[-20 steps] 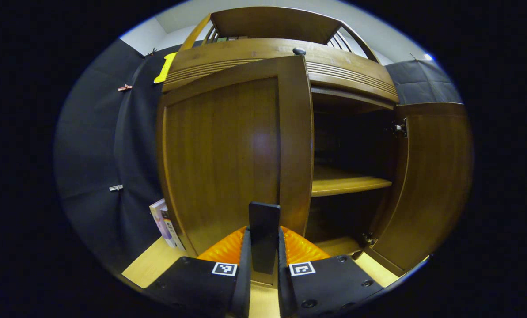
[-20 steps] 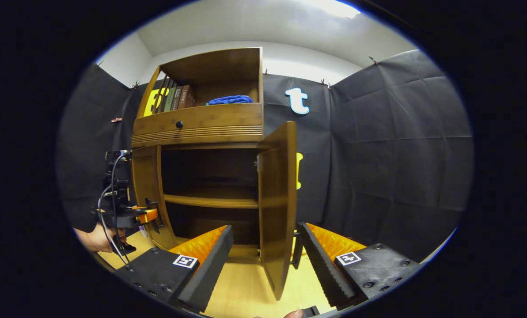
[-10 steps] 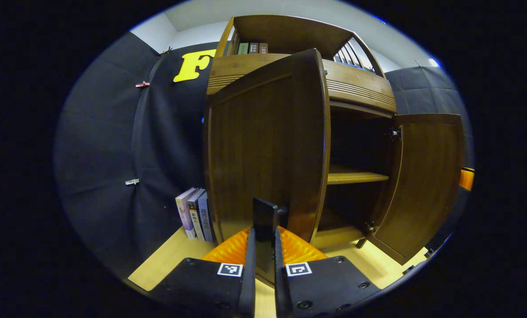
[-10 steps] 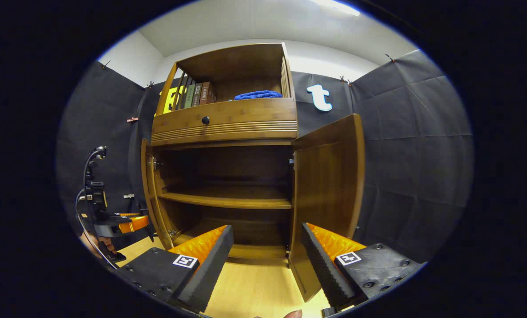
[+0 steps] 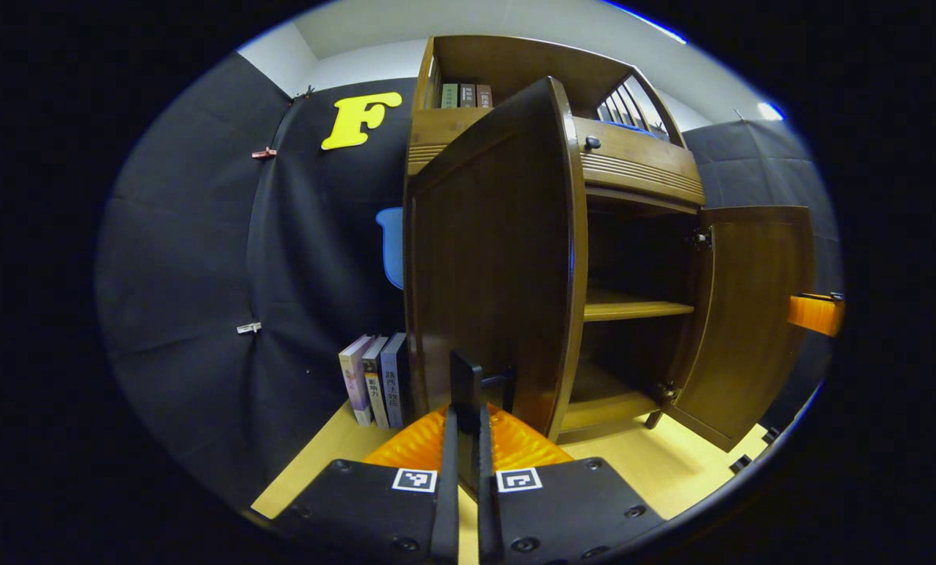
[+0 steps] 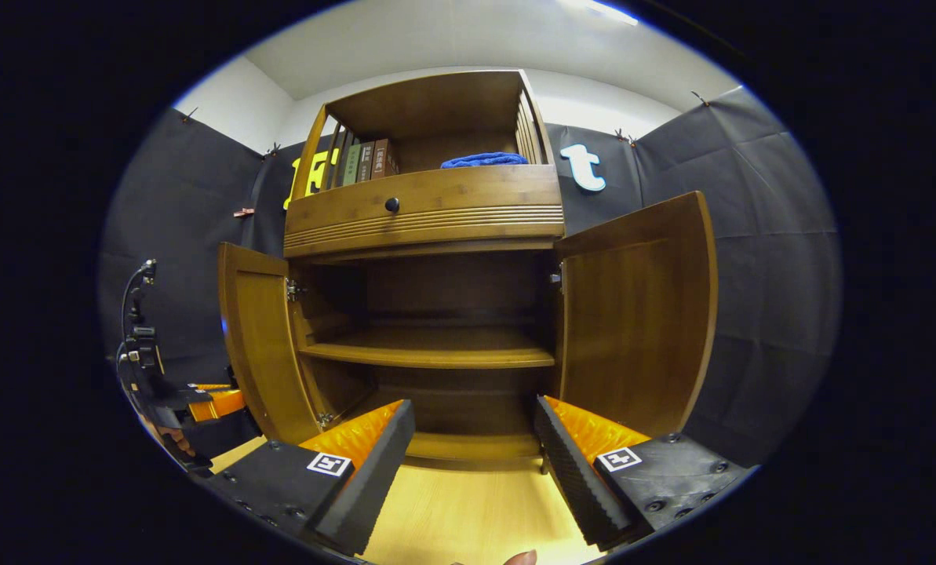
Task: Open the right door of the double-door shoe cabinet with the right hand, and open the left door with the left hand.
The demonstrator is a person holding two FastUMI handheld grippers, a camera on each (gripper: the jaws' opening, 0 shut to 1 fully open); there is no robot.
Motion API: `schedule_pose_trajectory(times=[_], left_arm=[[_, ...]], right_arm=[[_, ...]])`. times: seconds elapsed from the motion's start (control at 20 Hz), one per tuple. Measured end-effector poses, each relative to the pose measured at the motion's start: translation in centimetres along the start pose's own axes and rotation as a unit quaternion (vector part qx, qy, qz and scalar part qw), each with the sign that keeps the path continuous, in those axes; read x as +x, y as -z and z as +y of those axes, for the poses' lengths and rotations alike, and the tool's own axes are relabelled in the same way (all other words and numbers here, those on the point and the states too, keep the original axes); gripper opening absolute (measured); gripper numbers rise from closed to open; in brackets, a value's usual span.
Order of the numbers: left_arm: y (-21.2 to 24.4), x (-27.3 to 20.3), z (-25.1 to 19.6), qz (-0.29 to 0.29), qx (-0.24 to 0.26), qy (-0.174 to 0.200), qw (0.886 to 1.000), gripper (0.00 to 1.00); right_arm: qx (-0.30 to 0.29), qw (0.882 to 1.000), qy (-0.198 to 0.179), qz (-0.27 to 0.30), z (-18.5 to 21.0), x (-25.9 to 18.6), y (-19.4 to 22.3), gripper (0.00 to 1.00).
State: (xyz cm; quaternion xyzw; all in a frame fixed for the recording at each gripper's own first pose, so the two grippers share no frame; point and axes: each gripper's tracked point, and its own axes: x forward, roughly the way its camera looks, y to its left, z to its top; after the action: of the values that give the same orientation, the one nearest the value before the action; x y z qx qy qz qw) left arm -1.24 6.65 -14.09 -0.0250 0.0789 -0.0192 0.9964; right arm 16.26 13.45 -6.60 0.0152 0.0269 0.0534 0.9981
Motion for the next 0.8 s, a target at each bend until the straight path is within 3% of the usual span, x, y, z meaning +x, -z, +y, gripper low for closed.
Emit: schedule_pose_trajectory(times=[0.3,0.65,0.8], left_arm=[[0.1,-1.1,3.9,-0.006,-0.01,0.004,1.0,0.11],[-0.7,-1.5,8.4,-0.022,-0.02,-0.018,0.999,0.08],[-0.8,-1.7,8.5,-0.025,-0.026,-0.009,0.999,0.07]], right_arm=[[-0.003,1.0,-0.008,0.003,3.4,0.3,0.8,0.98],[-0.005,1.0,-0.014,0.008,4.9,1.0,1.2,0.98],[0.002,1.0,-0.01,0.012,4.8,1.2,1.4,0.98]])
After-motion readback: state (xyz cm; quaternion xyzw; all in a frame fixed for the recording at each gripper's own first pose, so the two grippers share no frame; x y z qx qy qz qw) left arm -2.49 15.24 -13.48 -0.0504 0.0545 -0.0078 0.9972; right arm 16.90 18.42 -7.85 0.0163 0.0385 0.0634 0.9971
